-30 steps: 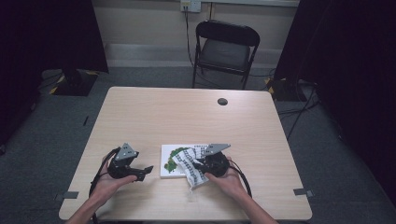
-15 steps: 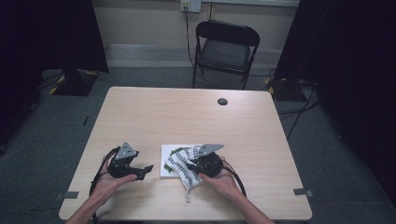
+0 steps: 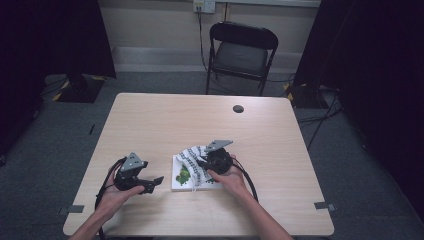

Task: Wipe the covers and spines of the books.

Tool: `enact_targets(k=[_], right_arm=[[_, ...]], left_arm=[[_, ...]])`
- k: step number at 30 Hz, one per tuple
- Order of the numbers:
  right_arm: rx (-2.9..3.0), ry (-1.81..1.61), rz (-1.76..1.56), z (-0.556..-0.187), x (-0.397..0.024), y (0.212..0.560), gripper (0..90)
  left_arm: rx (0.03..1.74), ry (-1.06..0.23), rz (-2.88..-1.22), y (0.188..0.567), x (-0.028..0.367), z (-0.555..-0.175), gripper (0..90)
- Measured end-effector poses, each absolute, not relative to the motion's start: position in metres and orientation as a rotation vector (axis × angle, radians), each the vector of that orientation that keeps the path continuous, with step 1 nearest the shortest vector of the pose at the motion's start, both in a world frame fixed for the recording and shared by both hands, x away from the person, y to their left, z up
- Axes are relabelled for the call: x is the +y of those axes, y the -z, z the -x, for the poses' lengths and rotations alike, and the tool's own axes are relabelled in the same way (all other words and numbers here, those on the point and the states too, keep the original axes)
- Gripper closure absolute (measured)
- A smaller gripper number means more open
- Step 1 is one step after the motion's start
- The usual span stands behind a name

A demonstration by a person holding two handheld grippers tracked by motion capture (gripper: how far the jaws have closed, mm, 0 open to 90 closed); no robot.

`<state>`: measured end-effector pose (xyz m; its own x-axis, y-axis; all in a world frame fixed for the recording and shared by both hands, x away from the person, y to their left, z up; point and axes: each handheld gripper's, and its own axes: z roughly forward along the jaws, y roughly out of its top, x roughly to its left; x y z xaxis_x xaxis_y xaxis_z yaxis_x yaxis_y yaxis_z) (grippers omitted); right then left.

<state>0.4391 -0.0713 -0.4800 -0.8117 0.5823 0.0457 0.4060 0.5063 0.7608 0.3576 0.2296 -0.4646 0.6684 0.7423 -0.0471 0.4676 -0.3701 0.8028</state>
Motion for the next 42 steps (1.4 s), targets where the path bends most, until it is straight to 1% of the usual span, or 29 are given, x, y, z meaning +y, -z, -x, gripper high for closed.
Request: enact_targets(k=[7, 12, 20, 26, 37, 42], right_arm=[[2.504, -1.180, -0.907, -0.458, -0.069, 0.480, 77.7], [2.492, -1.184, -0.911, -0.459, -0.069, 0.481, 77.5], [2.532, -1.181, -0.869, -0.442, -0.074, 0.480, 77.6], [2.569, -1.194, -0.815, -0.422, -0.077, 0.480, 77.6], [2.637, -1.199, -0.716, -0.389, -0.076, 0.478, 77.6], [2.647, -1.207, -0.703, -0.383, -0.076, 0.478, 77.6]], left_arm=[[0.926, -0.421, -2.039, 0.464, 0.231, -0.357, 15.8], [0.947, -0.430, -2.023, 0.463, 0.233, -0.357, 15.9], [0.970, -0.441, -2.023, 0.463, 0.236, -0.358, 15.9], [0.971, -0.448, -1.995, 0.461, 0.238, -0.357, 15.8], [0.976, -0.450, -1.995, 0.462, 0.238, -0.357, 15.8], [0.978, -0.452, -2.000, 0.461, 0.238, -0.357, 15.8]])
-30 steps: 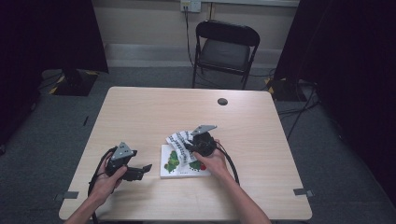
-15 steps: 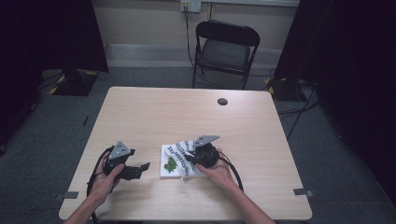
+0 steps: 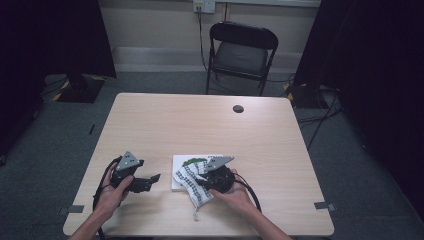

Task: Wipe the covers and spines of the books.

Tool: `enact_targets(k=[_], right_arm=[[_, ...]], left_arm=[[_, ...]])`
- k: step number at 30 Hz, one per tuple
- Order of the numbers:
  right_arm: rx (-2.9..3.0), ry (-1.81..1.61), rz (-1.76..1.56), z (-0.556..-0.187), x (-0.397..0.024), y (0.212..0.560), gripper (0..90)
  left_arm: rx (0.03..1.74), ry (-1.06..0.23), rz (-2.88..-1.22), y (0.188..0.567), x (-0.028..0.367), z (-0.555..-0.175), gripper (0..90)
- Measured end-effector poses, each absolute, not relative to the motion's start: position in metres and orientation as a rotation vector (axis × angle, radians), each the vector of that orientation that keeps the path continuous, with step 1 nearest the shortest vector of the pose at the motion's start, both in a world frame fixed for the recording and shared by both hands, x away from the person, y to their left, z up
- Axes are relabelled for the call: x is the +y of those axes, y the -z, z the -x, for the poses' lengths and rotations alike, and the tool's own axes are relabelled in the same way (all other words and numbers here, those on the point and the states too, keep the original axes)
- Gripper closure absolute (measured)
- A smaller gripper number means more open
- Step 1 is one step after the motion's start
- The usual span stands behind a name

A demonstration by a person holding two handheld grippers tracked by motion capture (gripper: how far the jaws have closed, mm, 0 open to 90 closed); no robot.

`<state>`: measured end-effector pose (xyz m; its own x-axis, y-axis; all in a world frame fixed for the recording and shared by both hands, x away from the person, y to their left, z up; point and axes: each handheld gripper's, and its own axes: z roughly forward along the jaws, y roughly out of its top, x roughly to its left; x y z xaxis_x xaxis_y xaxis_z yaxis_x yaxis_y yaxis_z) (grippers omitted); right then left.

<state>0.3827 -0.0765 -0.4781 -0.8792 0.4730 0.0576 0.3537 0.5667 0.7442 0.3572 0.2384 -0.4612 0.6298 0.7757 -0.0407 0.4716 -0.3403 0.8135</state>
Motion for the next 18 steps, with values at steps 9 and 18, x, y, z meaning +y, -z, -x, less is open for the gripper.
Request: enact_targets(k=[9, 18], right_arm=[[2.614, -1.223, -0.743, -0.402, -0.070, 0.479, 77.5], [2.573, -1.204, -0.798, -0.431, -0.062, 0.479, 77.5]], left_arm=[[0.976, -0.448, -2.001, 0.462, 0.236, -0.357, 15.8], [0.978, -0.456, -2.002, 0.462, 0.237, -0.357, 15.8]])
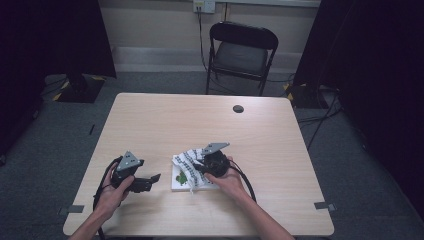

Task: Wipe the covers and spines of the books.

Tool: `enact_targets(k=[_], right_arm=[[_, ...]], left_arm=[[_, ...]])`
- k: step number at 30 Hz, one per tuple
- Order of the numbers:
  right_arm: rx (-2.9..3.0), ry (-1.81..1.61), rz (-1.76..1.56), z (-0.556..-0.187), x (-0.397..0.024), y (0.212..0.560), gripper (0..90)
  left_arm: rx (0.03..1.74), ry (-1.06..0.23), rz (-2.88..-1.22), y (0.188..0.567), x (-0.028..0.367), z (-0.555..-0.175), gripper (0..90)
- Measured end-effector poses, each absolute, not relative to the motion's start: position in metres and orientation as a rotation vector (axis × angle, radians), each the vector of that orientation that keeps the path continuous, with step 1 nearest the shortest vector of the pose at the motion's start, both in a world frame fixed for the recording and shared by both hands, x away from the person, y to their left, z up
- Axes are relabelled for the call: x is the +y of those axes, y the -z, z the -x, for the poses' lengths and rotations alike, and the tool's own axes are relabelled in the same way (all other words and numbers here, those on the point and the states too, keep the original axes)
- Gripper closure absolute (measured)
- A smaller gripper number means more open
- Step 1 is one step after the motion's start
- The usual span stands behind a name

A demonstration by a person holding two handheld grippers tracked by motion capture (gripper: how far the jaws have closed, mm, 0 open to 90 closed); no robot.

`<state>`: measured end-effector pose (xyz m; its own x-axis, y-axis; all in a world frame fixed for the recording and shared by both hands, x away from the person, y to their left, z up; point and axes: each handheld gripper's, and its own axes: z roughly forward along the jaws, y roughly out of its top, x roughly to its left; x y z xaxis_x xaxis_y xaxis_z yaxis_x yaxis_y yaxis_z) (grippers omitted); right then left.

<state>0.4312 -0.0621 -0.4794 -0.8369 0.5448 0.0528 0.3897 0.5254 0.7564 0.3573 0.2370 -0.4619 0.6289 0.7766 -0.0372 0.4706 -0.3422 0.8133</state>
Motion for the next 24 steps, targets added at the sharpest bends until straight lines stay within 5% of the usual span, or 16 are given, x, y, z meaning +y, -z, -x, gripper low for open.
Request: enact_targets(k=[12, 24], right_arm=[[2.514, -1.185, -0.856, -0.456, -0.050, 0.480, 77.3], [2.586, -1.213, -0.782, -0.428, -0.056, 0.479, 77.7]], left_arm=[[0.972, -0.461, -2.013, 0.462, 0.237, -0.357, 15.8], [0.972, -0.464, -2.017, 0.462, 0.236, -0.357, 15.8]])
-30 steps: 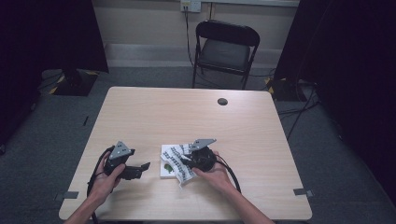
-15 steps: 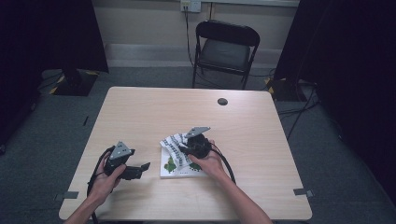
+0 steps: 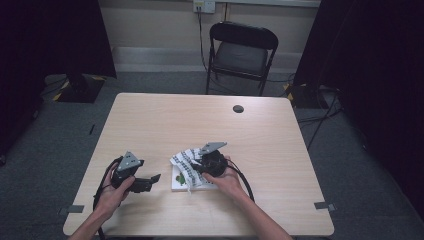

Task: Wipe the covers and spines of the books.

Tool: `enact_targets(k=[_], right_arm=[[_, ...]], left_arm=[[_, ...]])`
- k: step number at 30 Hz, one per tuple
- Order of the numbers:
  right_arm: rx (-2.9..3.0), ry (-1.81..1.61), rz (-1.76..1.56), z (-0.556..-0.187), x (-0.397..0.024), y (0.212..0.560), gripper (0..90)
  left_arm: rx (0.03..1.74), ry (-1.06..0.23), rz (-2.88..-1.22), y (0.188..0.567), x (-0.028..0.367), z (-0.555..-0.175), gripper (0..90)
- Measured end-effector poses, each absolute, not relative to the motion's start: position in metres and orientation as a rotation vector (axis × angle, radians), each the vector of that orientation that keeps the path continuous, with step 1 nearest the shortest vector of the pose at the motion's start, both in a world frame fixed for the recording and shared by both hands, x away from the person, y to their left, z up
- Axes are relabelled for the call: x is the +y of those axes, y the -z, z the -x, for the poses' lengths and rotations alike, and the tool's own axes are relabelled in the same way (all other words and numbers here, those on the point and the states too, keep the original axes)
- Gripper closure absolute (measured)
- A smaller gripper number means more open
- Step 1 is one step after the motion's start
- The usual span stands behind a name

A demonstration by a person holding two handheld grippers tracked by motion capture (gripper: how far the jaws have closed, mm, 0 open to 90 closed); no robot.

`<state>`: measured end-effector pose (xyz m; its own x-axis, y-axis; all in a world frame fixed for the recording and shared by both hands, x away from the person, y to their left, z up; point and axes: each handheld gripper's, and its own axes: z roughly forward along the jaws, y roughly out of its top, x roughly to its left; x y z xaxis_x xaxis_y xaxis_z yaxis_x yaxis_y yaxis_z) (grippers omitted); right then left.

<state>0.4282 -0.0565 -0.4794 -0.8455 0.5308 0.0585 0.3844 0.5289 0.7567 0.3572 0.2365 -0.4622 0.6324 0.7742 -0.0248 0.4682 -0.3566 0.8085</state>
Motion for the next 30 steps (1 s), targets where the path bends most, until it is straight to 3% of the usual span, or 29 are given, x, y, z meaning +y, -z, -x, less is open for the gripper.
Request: enact_targets(k=[13, 30], right_arm=[[2.643, -1.245, -0.692, -0.388, -0.060, 0.480, 77.8], [2.585, -1.256, -0.781, -0.424, -0.044, 0.481, 77.5]], left_arm=[[0.986, -0.455, -1.991, 0.461, 0.239, -0.357, 15.7], [0.980, -0.487, -1.948, 0.457, 0.246, -0.357, 15.7]])
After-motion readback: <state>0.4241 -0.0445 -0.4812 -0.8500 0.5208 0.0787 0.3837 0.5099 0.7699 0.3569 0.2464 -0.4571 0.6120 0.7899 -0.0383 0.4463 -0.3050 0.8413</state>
